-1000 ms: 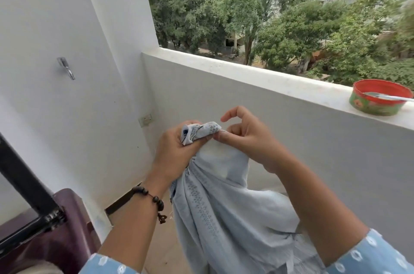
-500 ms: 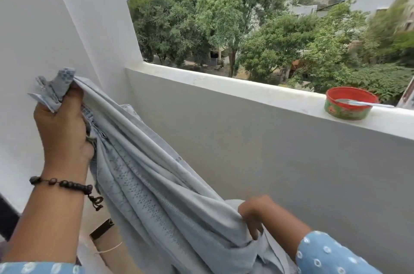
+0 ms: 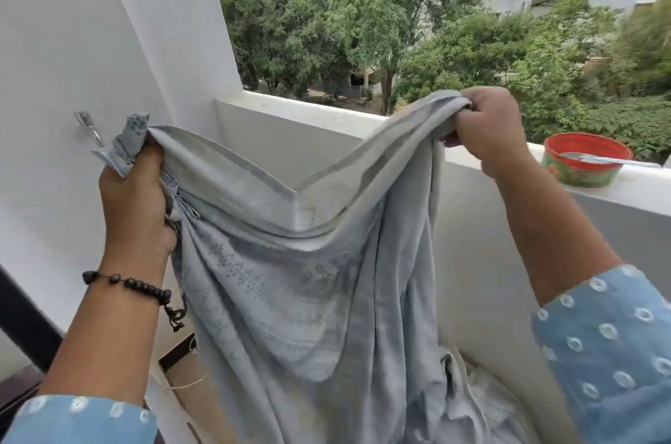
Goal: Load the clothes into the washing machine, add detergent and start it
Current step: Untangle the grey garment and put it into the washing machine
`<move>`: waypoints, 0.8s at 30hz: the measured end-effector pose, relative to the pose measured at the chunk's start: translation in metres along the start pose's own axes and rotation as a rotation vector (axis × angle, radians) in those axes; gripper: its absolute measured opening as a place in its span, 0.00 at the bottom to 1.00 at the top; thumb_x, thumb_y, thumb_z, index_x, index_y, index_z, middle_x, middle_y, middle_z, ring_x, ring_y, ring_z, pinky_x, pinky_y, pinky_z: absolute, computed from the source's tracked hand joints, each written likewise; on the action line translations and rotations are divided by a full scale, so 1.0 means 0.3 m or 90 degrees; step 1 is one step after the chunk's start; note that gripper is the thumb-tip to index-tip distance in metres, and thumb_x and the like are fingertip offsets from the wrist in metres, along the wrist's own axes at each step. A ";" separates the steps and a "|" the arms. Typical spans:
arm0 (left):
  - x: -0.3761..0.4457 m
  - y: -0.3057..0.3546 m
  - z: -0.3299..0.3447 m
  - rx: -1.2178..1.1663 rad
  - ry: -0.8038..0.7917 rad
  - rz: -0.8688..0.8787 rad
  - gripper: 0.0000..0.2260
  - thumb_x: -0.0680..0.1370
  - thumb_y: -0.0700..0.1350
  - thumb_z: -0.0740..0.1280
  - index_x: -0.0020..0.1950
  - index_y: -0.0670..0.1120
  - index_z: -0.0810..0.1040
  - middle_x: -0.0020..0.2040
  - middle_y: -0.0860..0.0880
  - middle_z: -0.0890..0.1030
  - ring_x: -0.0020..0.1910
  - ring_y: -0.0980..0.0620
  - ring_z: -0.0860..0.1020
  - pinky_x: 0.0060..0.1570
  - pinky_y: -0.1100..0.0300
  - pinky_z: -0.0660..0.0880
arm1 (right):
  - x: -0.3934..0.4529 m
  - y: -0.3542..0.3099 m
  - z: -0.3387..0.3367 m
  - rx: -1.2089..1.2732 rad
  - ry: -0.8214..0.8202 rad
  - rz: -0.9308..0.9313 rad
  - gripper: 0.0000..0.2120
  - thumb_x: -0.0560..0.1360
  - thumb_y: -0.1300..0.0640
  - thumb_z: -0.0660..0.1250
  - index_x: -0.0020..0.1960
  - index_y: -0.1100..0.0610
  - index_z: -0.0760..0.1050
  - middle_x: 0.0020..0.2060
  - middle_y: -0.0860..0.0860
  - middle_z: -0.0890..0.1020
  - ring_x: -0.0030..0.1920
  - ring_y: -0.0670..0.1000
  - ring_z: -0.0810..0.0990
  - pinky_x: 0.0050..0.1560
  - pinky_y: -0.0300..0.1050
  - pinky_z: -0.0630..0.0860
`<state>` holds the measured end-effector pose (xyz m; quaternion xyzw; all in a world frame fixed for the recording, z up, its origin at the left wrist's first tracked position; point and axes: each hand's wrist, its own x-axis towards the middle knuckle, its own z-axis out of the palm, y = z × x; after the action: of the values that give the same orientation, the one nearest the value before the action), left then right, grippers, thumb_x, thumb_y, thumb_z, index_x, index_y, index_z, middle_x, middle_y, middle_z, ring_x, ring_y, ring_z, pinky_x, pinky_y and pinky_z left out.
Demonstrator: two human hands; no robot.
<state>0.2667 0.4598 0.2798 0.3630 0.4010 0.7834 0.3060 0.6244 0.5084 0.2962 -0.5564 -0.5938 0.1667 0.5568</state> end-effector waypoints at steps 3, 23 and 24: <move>-0.013 0.004 0.031 -0.014 -0.012 0.001 0.03 0.80 0.45 0.69 0.47 0.49 0.82 0.44 0.53 0.86 0.50 0.51 0.85 0.51 0.56 0.82 | 0.054 -0.181 -0.124 0.093 0.261 -0.209 0.11 0.70 0.66 0.60 0.46 0.62 0.80 0.38 0.55 0.82 0.36 0.49 0.82 0.34 0.44 0.80; -0.053 -0.126 0.130 0.059 -0.042 -0.079 0.06 0.79 0.49 0.70 0.43 0.52 0.81 0.36 0.52 0.80 0.35 0.53 0.79 0.36 0.56 0.75 | -0.195 0.203 -0.110 -0.094 -0.017 -0.013 0.19 0.76 0.56 0.70 0.29 0.56 0.68 0.28 0.50 0.69 0.30 0.50 0.66 0.32 0.46 0.60; -0.075 -0.133 0.148 0.074 -0.065 -0.095 0.06 0.80 0.48 0.69 0.42 0.52 0.81 0.37 0.52 0.80 0.35 0.53 0.80 0.37 0.57 0.76 | -0.196 0.200 -0.101 -0.049 -0.031 0.001 0.20 0.76 0.56 0.68 0.29 0.55 0.66 0.26 0.49 0.66 0.28 0.48 0.63 0.32 0.46 0.58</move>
<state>0.3228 0.4803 0.2570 0.3887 0.4553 0.7144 0.3623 0.6644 0.4654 0.2291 -0.5735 -0.6129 0.1574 0.5202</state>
